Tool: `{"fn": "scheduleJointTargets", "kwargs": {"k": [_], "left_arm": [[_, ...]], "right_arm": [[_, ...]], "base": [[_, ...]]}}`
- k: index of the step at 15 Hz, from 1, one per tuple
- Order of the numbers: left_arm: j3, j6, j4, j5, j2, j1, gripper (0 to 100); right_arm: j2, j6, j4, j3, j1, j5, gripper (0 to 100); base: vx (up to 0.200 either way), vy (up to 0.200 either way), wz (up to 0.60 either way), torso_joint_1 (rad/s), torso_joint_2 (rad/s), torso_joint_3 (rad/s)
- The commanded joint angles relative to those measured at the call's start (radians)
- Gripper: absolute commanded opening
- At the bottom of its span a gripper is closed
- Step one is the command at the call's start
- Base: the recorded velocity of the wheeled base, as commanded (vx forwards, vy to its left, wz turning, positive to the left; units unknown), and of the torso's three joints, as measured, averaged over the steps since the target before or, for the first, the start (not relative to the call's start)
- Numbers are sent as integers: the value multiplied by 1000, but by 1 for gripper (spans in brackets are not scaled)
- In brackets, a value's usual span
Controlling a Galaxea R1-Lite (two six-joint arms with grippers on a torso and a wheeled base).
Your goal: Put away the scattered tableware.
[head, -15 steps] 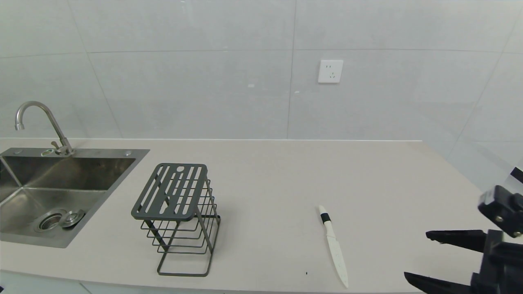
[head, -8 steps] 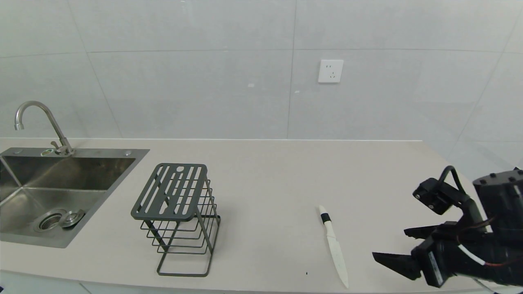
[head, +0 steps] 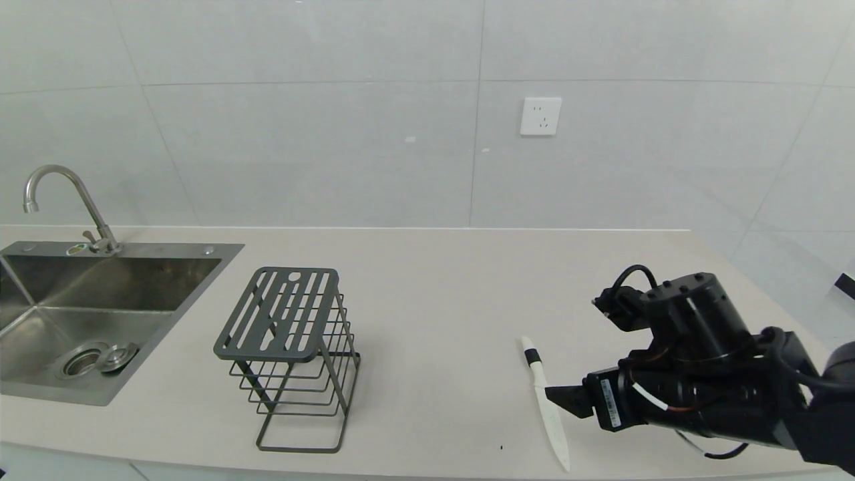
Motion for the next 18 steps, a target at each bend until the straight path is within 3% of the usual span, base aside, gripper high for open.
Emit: {"fn": "scheduleJointTargets", "kwargs": {"k": [1,7,18], "left_arm": [[0,-1,0,0,1,0,100],[0,-1,0,1,1,0,100],[0,-1,0,1,1,0,100]], "right_arm": [[90,14,2,-35,14,-18,100],[282,12,-154,-70,15,-164,100],[380,78,-179,-102,34,-167,100]], "base": [[0,0,0,0,0,0],[0,0,0,0,0,0],[0,0,0,0,0,0]]}}
